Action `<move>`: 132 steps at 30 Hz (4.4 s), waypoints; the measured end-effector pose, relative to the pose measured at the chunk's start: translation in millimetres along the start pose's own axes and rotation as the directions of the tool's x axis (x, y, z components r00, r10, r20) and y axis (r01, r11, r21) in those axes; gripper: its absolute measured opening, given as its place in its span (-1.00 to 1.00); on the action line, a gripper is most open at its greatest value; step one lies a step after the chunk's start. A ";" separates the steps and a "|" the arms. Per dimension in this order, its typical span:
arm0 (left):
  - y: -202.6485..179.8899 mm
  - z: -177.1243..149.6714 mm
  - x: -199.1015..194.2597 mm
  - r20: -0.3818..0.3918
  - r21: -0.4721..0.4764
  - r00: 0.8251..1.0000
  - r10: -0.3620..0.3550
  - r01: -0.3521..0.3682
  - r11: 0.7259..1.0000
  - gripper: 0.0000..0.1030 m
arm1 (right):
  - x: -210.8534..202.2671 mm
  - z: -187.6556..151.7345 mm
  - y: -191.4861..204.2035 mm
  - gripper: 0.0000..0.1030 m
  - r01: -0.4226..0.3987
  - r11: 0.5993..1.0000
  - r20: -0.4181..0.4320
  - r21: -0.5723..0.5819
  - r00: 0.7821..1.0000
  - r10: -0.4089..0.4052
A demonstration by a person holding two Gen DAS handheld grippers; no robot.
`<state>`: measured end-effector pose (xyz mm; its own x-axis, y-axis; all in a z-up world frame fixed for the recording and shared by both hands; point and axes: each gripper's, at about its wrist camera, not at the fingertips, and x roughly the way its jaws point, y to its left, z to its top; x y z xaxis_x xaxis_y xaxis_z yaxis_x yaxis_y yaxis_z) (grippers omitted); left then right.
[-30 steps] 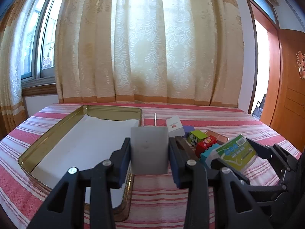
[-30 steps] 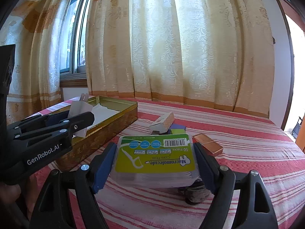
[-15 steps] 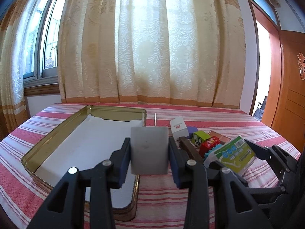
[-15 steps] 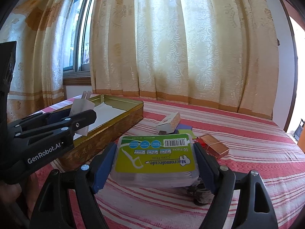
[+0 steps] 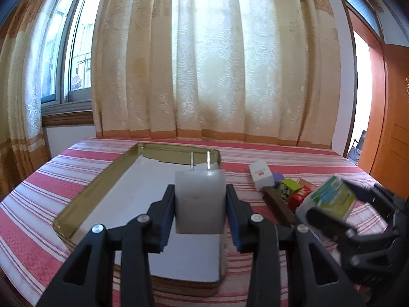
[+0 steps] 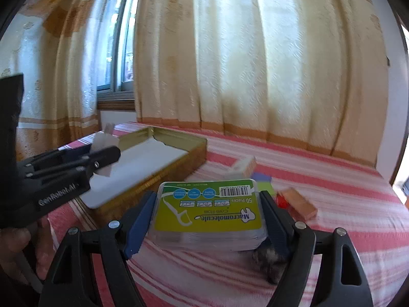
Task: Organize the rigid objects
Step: 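Lift the white charger with the left gripper while the right gripper carries the box toward the tray, then lower the charger into the tin tray and open the left gripper while the right releases the box there, then grasp the gray mesh pouch with the right gripper, then grasp the teal box with the left gripper while the right gripper holds the pouch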
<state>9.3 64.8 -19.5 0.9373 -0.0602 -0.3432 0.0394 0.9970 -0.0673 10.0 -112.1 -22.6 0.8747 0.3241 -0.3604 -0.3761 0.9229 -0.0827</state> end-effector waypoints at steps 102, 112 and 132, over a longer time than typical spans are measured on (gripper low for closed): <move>-87.1 -2.2 52.7 -0.241 0.117 0.970 -0.020 0.049 0.992 0.89 | 26.6 -41.6 -98.6 0.85 -0.038 0.995 -0.321 0.090 0.945 0.065; -99.4 -8.0 58.7 -0.274 0.139 0.961 -0.043 0.084 0.987 0.89 | 41.5 -45.8 -103.2 0.45 -0.062 0.987 -0.385 0.151 0.916 0.116; -168.2 -9.2 84.9 -0.348 0.187 0.930 -0.117 0.192 0.963 0.81 | 6.2 -28.6 -169.2 0.44 0.275 0.936 -0.218 0.219 0.949 -0.228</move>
<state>79.1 -108.4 -45.9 0.7464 -0.1903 -0.6376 0.2825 0.9582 0.0446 70.3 -272.2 -37.4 0.8489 0.0519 -0.5261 -0.0445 0.9987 0.0267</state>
